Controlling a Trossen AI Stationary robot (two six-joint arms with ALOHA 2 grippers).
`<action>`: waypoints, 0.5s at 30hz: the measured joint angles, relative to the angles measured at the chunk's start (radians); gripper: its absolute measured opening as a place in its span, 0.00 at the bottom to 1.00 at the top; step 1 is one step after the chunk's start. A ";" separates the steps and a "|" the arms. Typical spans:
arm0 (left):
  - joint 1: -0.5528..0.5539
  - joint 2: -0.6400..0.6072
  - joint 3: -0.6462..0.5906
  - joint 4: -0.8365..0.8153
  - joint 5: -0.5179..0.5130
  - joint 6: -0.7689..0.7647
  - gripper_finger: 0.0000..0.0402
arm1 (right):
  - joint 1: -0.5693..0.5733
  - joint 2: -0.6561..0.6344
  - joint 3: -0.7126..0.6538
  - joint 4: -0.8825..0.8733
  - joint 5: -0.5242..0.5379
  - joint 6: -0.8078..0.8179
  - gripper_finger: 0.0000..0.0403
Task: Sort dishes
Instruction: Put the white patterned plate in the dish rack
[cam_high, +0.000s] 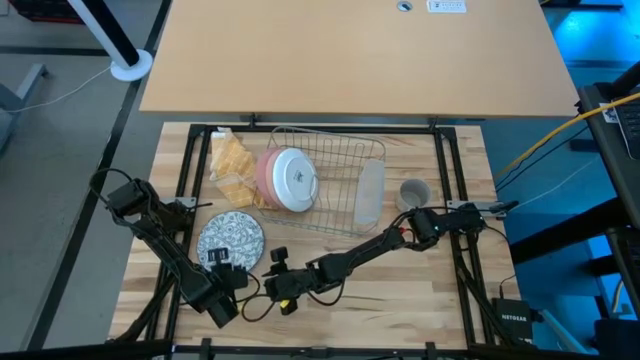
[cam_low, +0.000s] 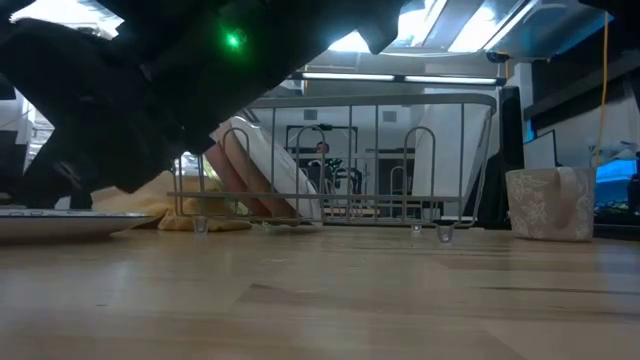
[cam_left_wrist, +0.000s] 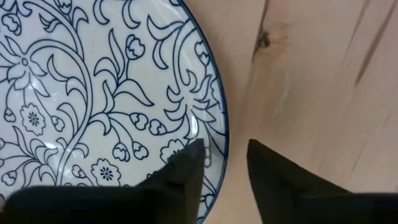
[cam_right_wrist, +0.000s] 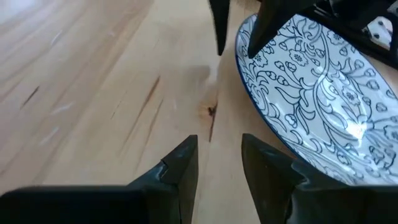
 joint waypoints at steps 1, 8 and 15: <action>0.000 0.000 -0.001 0.002 -0.001 -0.006 0.30 | 0.003 0.000 0.000 0.000 0.000 0.013 0.32; 0.001 0.005 -0.016 -0.002 -0.013 0.001 0.36 | 0.049 -0.022 0.000 -0.039 0.059 -0.038 0.32; 0.000 0.050 -0.035 -0.013 -0.025 -0.039 0.32 | 0.117 -0.062 0.002 -0.048 0.226 -0.157 0.32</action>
